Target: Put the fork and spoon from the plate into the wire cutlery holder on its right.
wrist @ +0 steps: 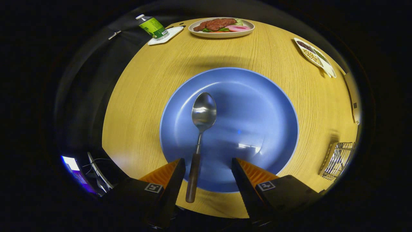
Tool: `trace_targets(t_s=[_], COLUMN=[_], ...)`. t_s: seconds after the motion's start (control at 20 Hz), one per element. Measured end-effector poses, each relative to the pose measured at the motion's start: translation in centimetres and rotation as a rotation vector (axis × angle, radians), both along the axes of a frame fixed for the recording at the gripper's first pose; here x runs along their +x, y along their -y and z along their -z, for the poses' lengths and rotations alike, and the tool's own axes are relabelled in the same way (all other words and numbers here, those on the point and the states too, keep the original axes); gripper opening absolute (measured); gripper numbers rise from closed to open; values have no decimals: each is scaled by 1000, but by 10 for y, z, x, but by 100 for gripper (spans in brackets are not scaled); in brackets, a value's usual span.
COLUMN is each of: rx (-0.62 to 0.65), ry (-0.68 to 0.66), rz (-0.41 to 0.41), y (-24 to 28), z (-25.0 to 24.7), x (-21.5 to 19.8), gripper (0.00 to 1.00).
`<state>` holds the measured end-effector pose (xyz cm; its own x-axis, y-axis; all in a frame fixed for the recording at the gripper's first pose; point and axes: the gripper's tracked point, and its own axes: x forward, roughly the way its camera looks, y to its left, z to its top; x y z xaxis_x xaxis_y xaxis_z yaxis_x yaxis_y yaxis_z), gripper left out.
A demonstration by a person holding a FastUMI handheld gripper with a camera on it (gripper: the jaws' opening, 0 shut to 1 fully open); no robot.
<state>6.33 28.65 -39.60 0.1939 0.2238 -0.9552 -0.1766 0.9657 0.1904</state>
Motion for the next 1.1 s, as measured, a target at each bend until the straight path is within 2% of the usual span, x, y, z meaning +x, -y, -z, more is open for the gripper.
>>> trace_targets(t_s=[0.2,0.25,0.3,0.35,0.4,0.5,0.55,0.7,1.1], rx=[13,10,5,6,12,27,42,99,137], ry=[-28,-35,-37,-42,-49,-43,-51,-51,2], rz=[-3,-7,-7,-8,-9,4,12,-24,-74], y=[-10,-12,-12,-12,-13,-12,-11,-14,25], z=[7,5,7,7,7,22,5,0,-51], x=[-7,-10,-9,-10,-12,-9,-9,-12,-25], gripper=[59,40,33,22,17,17,12,7,7])
